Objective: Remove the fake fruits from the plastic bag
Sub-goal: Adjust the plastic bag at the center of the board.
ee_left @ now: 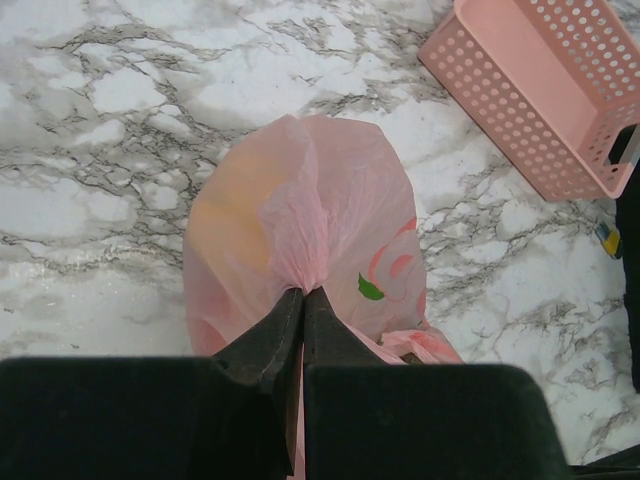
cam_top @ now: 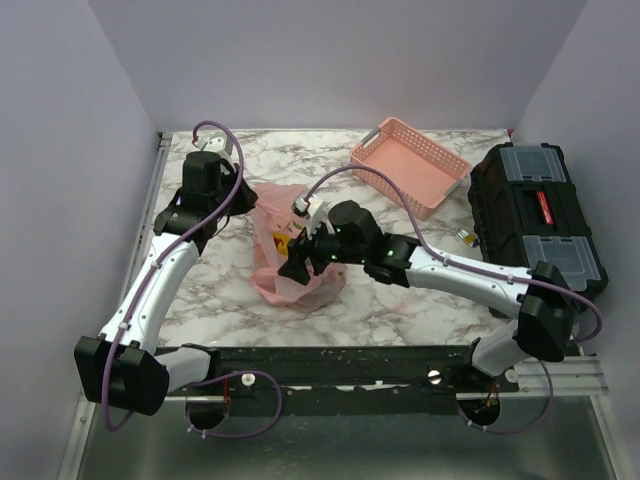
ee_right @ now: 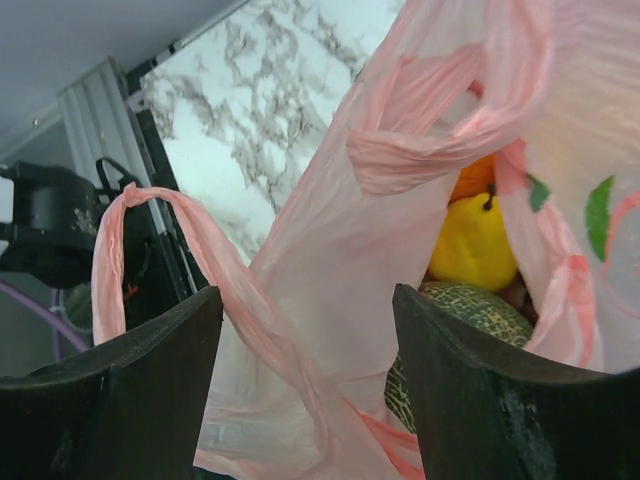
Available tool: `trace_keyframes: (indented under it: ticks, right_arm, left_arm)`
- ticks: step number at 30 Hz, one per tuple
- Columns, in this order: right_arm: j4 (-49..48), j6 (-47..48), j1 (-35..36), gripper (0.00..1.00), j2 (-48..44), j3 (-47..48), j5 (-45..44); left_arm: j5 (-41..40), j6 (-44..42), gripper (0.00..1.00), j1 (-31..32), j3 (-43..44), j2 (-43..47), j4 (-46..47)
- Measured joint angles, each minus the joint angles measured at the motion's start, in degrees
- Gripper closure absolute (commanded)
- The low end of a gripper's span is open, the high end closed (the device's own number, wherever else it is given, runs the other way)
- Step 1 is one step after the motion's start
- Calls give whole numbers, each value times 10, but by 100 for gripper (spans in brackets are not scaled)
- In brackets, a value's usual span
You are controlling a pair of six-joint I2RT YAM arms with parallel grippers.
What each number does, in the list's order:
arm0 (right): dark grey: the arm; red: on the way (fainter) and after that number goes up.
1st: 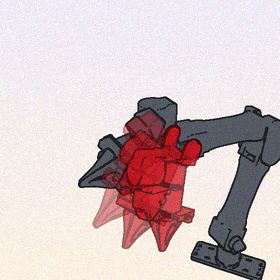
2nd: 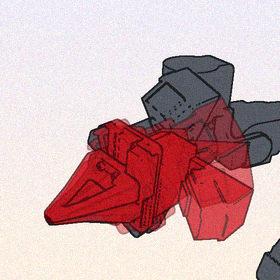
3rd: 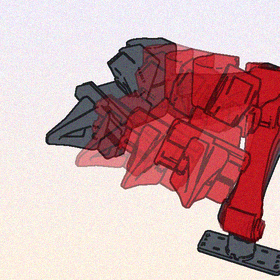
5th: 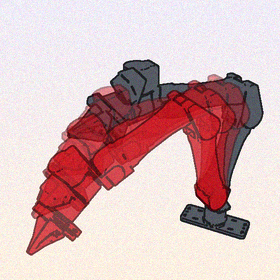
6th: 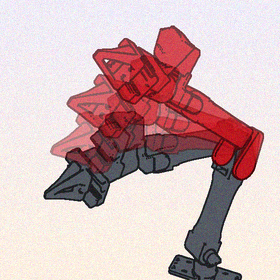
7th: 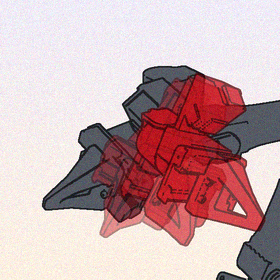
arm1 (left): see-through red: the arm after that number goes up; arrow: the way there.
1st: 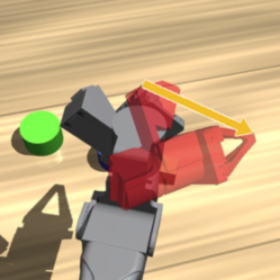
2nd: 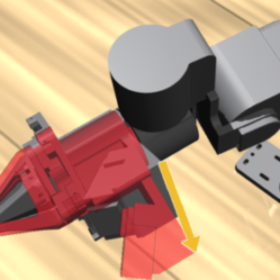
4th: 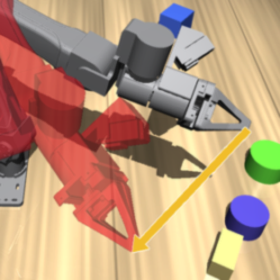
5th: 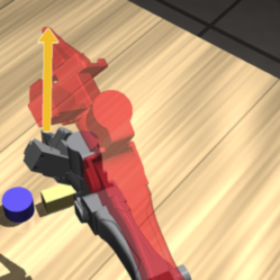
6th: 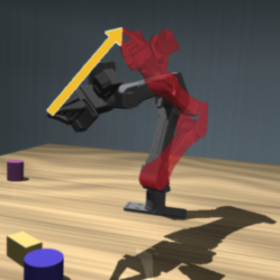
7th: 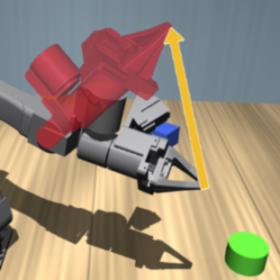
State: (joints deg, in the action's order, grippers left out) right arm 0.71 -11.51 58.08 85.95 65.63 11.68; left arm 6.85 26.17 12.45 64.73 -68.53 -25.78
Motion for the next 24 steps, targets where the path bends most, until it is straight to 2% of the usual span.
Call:
trace_keyframes:
  ticks: [6,10,14,21,24]
  right_arm:
    - [21,8,0,53,44,19,59]
    - [24,8,0,70,42,19,76]
    - [24,4,0,83,17,6,80]
    - [19,-21,0,99,-41,-34,113]
    - [16,-40,0,99,-53,-57,144]
  left_arm:
    - [1,-1,100,0,0,0,0]
    - [-6,0,100,-1,0,0,0]
    - [-14,5,100,-13,0,0,0]
    - [-10,23,100,-66,0,0,0]
    - [2,30,100,-84,0,-4,0]
